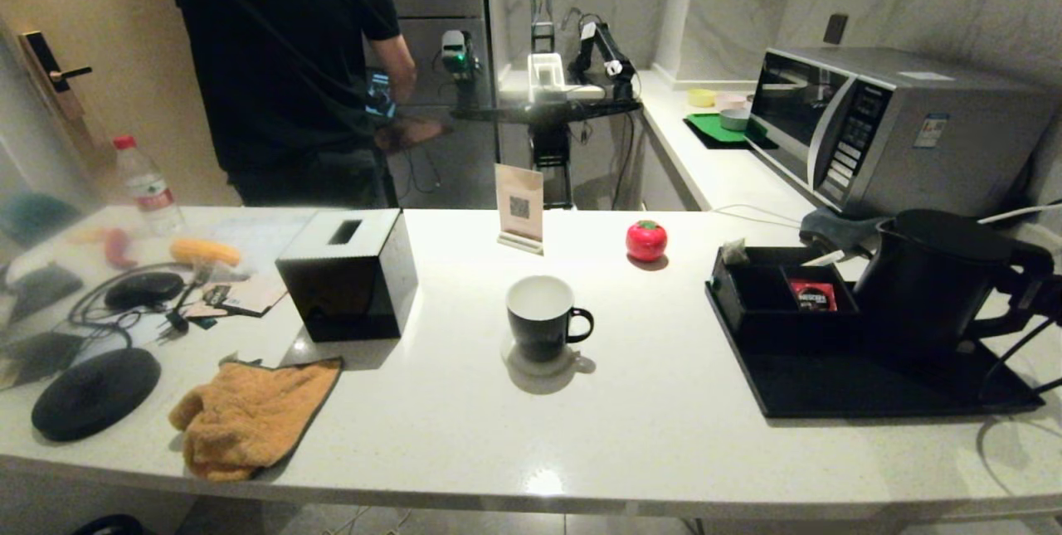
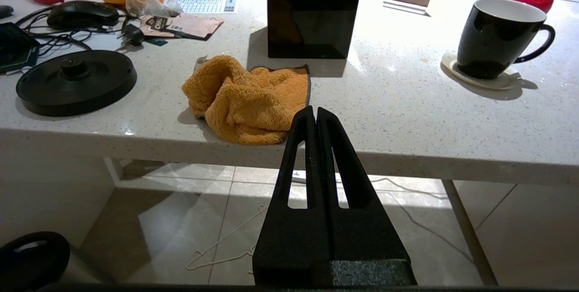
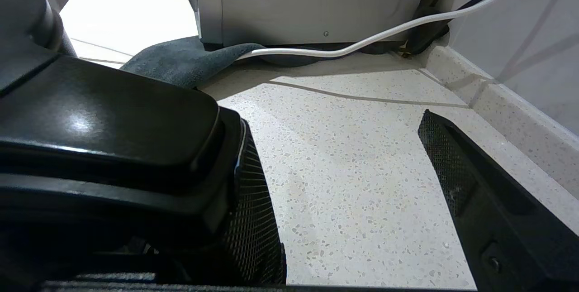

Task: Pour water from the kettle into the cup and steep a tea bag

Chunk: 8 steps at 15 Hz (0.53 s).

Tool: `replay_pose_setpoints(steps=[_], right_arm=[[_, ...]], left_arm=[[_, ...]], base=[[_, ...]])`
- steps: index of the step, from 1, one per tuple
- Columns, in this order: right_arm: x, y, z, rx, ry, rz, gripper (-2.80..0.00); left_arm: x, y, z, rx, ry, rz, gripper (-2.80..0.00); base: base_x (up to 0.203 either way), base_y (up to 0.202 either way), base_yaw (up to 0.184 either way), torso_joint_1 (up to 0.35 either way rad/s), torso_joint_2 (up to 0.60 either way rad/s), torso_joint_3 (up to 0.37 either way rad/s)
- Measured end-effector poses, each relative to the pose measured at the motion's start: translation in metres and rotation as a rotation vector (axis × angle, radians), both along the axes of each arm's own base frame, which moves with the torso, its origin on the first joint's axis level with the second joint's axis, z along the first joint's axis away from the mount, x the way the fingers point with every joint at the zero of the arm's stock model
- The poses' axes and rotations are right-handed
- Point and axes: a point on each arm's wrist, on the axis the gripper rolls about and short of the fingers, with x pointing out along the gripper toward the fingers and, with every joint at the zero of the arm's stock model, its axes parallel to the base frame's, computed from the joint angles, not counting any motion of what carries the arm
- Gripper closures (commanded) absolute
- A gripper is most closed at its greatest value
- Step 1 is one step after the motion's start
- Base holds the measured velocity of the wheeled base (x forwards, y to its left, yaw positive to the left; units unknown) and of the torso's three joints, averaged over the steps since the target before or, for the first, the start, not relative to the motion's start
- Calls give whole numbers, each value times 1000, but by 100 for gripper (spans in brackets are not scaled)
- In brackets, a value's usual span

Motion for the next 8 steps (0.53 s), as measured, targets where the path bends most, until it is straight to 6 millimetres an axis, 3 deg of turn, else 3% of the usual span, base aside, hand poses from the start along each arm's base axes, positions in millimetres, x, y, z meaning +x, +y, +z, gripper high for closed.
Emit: replay_pose_setpoints(steps=[4, 5, 8], right_arm=[[1, 2, 1, -2, -1, 5, -280], [1, 2, 1, -3, -2, 5, 0], [1, 3, 1, -6, -7, 9, 0]], left_arm=[[0, 0, 0, 0, 0, -1, 0], [0, 0, 0, 0, 0, -1, 0], [0, 0, 0, 0, 0, 0, 0]], base=[[0, 0, 0, 0, 0, 0], [0, 0, 0, 0, 0, 0], [0, 0, 0, 0, 0, 0]])
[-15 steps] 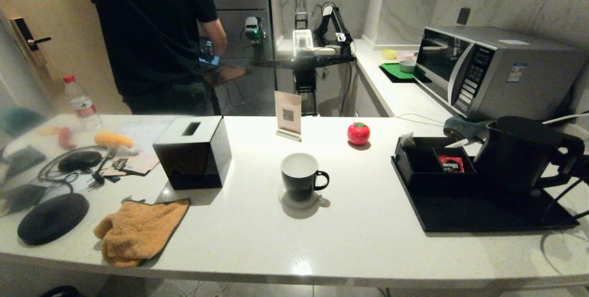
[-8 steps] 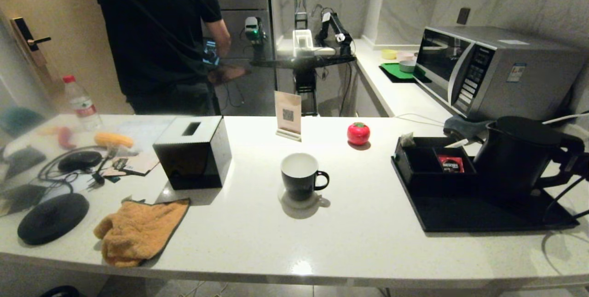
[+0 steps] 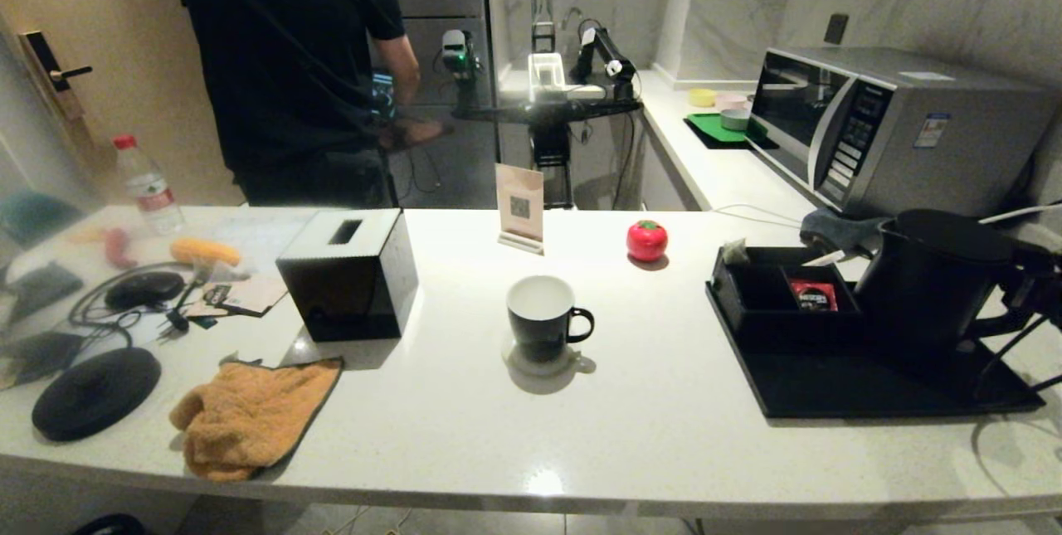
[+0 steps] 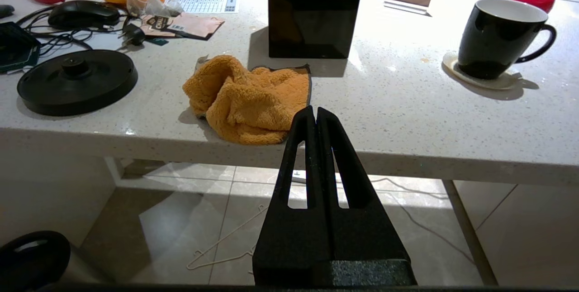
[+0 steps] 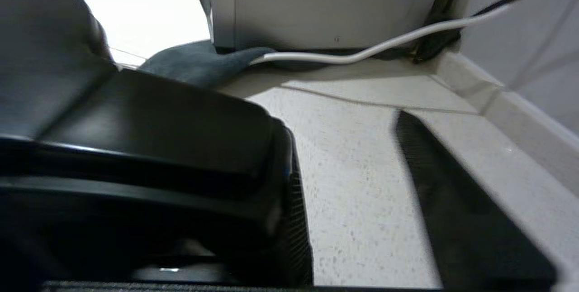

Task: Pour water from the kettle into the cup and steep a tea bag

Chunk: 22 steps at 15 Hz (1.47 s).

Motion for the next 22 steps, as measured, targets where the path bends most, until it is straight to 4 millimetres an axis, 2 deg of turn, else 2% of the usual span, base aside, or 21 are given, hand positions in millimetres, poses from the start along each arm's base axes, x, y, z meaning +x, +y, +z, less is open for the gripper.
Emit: replay_pose_setpoints(steps=[12, 22], right_arm=[[-6, 7, 2, 8, 10, 5, 0], [-28, 23, 22, 67, -1, 12, 0]], left_arm=[[0, 0, 0, 0, 0, 0, 0], [0, 0, 0, 0, 0, 0, 0]], base=[[0, 0, 0, 0, 0, 0], [0, 0, 0, 0, 0, 0]])
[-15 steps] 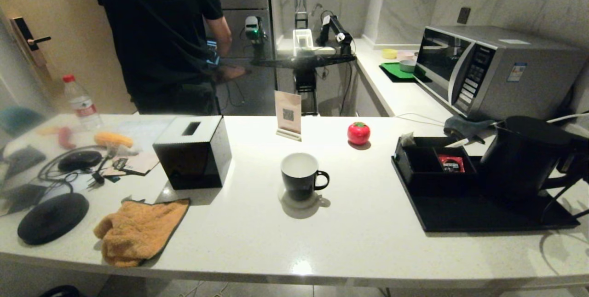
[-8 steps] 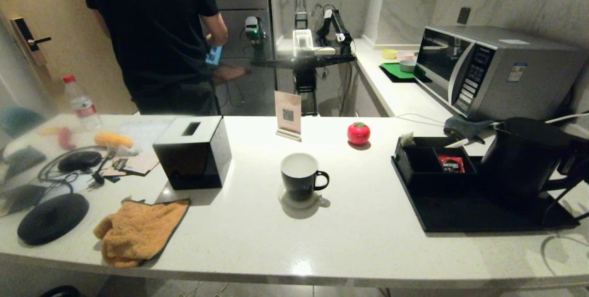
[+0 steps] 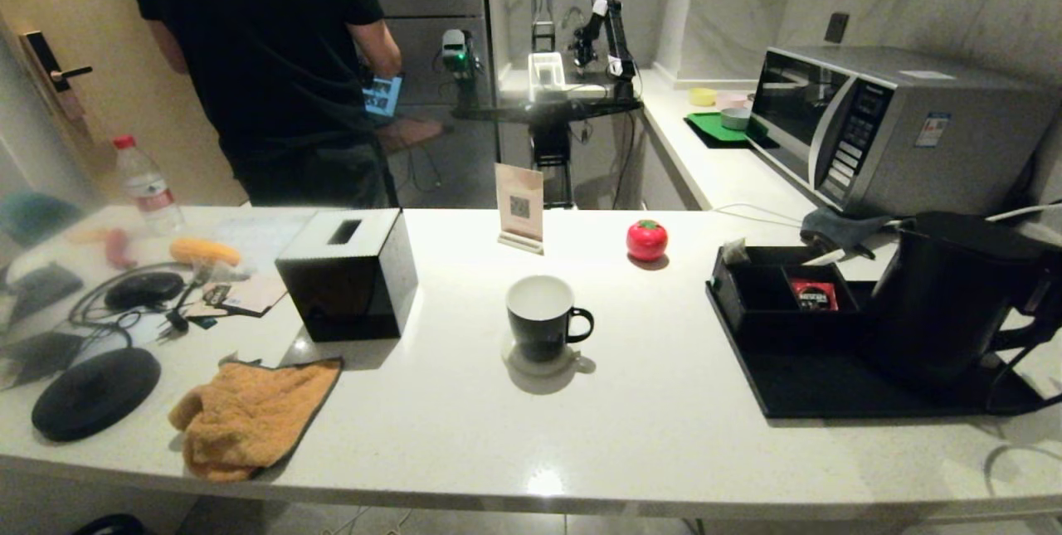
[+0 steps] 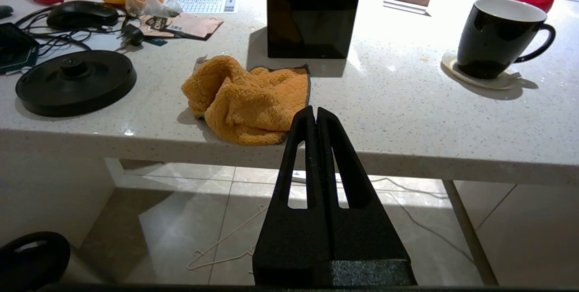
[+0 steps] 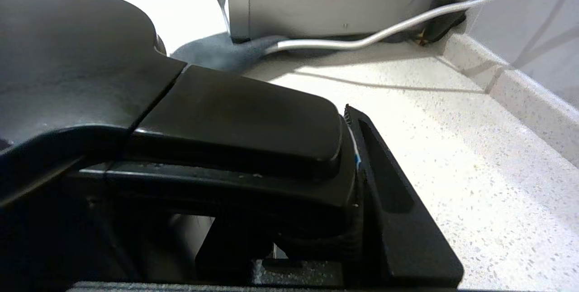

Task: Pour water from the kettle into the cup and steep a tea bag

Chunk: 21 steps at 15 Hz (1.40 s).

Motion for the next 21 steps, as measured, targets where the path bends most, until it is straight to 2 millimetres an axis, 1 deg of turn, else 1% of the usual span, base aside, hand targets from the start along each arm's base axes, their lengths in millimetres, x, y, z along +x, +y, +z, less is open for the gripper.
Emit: replay_pose_setpoints(steps=[5, 8, 15, 19, 21], right_arm=[[-10, 9, 22, 19, -29, 8, 0], [-21, 16, 33, 45, -46, 10, 0], [-42, 30, 54, 41, -59, 10, 0], [-52, 38, 66, 59, -33, 14, 0], [-56, 45, 72, 67, -20, 27, 0]], left_arm=[[0, 0, 0, 0, 0, 0, 0], [0, 0, 0, 0, 0, 0, 0], [0, 0, 0, 0, 0, -1, 0], [0, 0, 0, 0, 1, 0, 0], [0, 0, 0, 0, 0, 0, 0]], base=[[0, 0, 0, 0, 0, 0], [0, 0, 0, 0, 0, 0], [0, 0, 0, 0, 0, 0], [0, 0, 0, 0, 0, 0], [0, 0, 0, 0, 0, 0]])
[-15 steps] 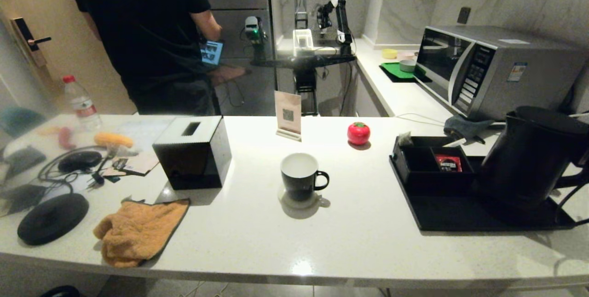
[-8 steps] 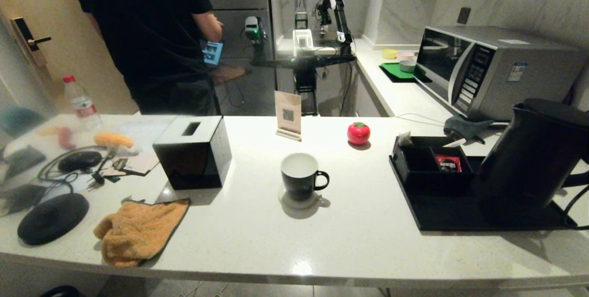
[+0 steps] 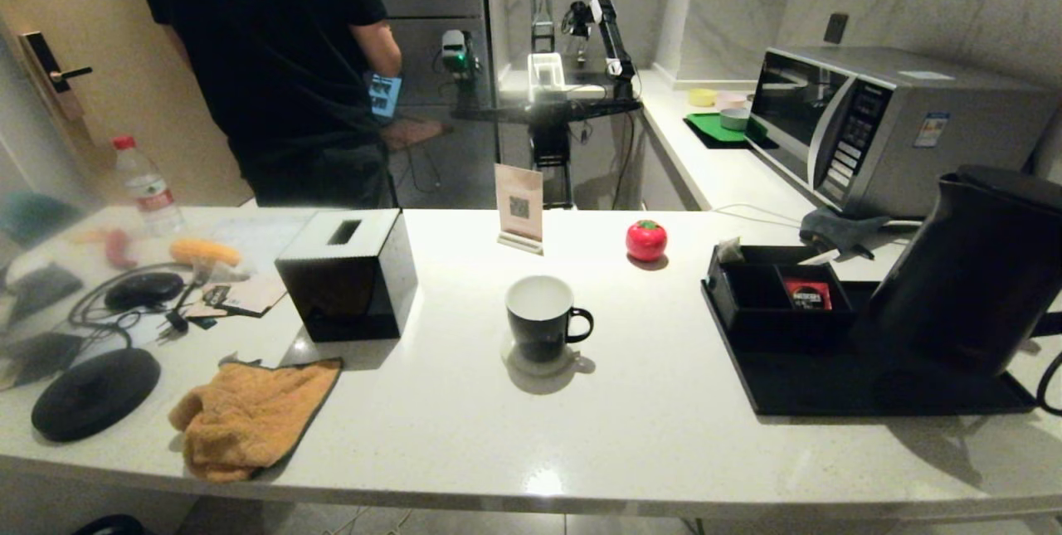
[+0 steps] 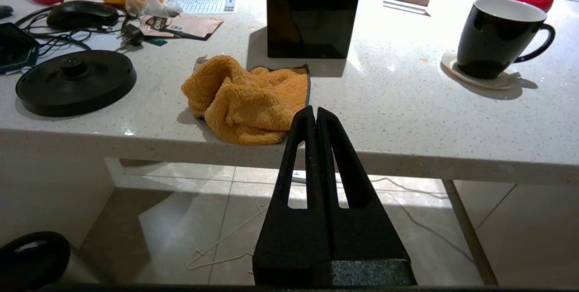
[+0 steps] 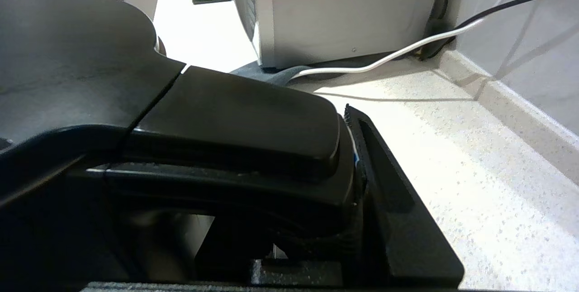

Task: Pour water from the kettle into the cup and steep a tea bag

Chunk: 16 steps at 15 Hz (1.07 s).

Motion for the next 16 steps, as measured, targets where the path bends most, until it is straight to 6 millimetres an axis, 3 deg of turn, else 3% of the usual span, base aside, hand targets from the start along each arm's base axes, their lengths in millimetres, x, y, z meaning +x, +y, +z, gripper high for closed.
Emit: replay_pose_setpoints(steps=[7, 16], right_arm=[[-7, 42, 21, 12, 29, 120, 0], [3, 102, 36, 10, 52, 303, 0]], left_arm=[[0, 0, 0, 0, 0, 0, 0], [0, 0, 0, 0, -1, 0, 0]], base=[[0, 0, 0, 0, 0, 0], [0, 0, 0, 0, 0, 0]])
